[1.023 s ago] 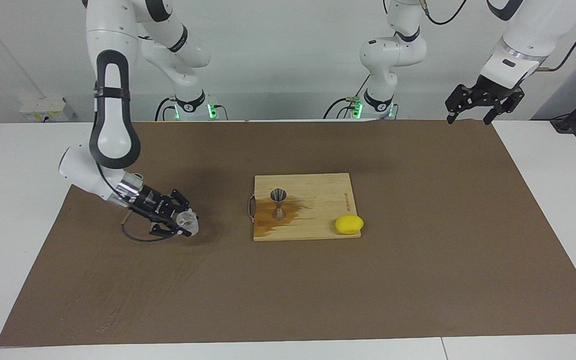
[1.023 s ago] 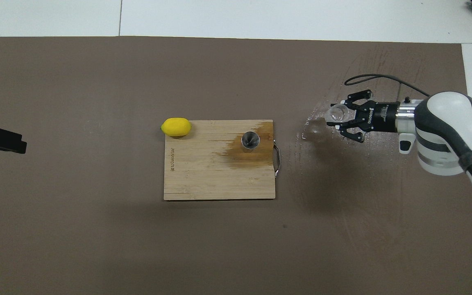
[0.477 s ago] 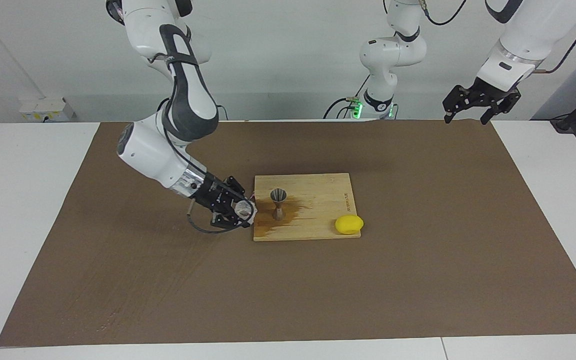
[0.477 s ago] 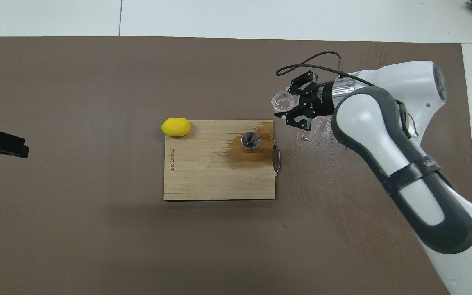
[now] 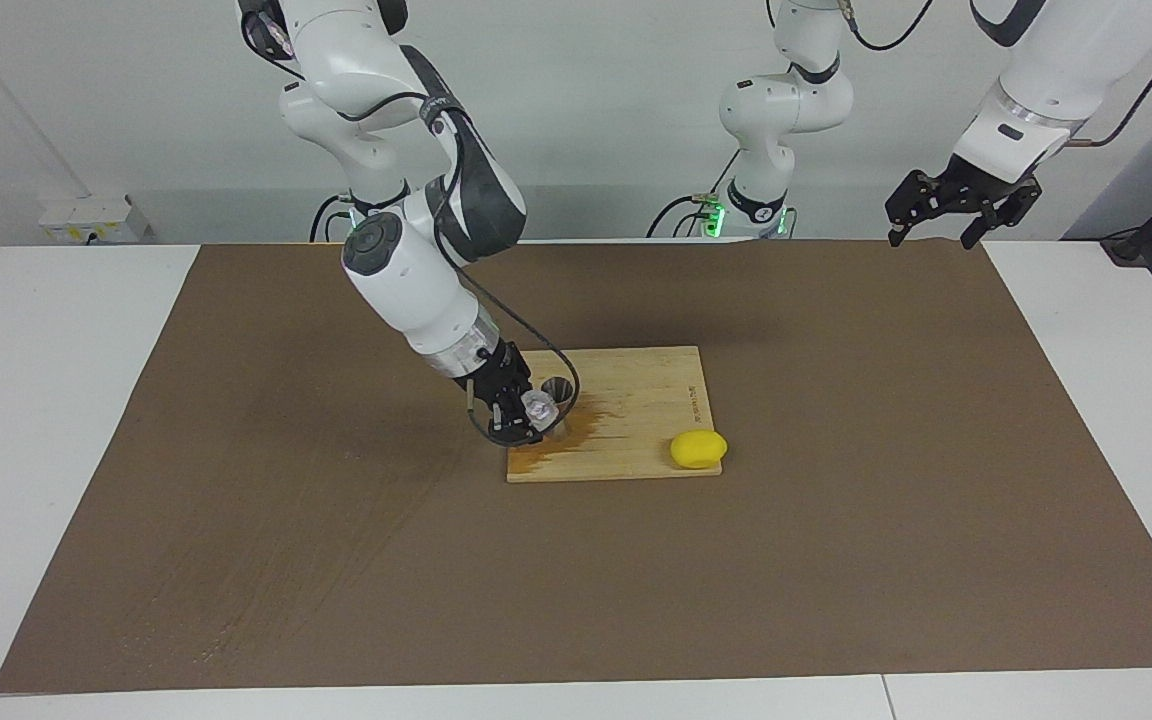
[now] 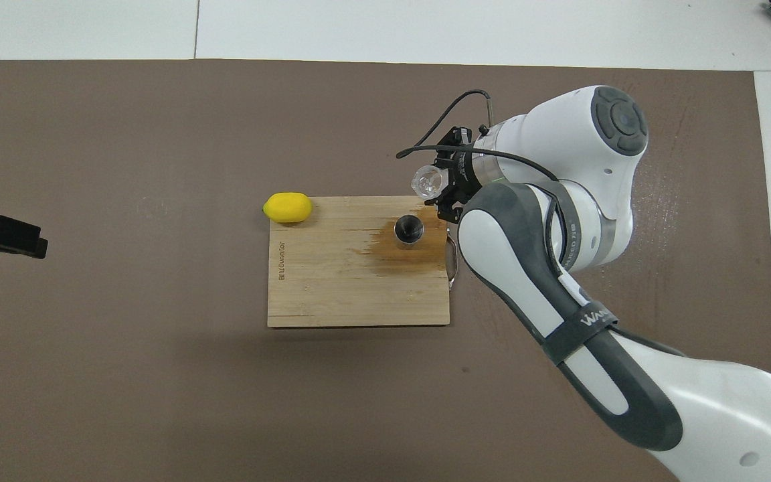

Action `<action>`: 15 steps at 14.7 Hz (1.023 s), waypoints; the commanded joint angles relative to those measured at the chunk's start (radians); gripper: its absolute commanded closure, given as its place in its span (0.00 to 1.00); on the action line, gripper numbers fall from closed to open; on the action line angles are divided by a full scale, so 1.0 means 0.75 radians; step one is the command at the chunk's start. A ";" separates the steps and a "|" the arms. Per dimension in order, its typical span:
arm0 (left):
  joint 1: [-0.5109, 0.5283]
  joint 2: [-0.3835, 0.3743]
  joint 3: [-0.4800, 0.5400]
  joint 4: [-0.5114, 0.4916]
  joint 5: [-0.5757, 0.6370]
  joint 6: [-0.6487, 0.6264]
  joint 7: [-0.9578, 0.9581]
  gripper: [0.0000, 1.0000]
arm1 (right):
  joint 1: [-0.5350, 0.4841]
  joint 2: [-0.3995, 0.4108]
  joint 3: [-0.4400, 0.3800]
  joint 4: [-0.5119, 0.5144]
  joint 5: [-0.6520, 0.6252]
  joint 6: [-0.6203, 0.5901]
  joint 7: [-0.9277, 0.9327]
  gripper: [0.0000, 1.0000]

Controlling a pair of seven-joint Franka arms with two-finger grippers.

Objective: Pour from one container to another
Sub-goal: 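Tilt the glass cup with the right gripper to pour into the metal cup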

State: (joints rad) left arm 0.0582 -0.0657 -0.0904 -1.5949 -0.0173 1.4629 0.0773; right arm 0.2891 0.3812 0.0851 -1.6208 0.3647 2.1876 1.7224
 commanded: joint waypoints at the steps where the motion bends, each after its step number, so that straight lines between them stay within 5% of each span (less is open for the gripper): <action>1: -0.006 -0.013 0.004 -0.013 0.025 -0.010 0.018 0.00 | 0.021 0.021 -0.001 0.052 -0.081 -0.053 0.037 1.00; 15: -0.006 -0.013 0.004 -0.013 0.025 -0.010 0.018 0.00 | 0.154 -0.013 -0.005 0.034 -0.560 -0.148 0.113 1.00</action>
State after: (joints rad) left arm 0.0582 -0.0657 -0.0904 -1.5949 -0.0173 1.4626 0.0774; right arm 0.3727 0.3799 0.0819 -1.6035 0.0085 2.1011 1.7538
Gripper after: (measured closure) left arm 0.000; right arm 0.493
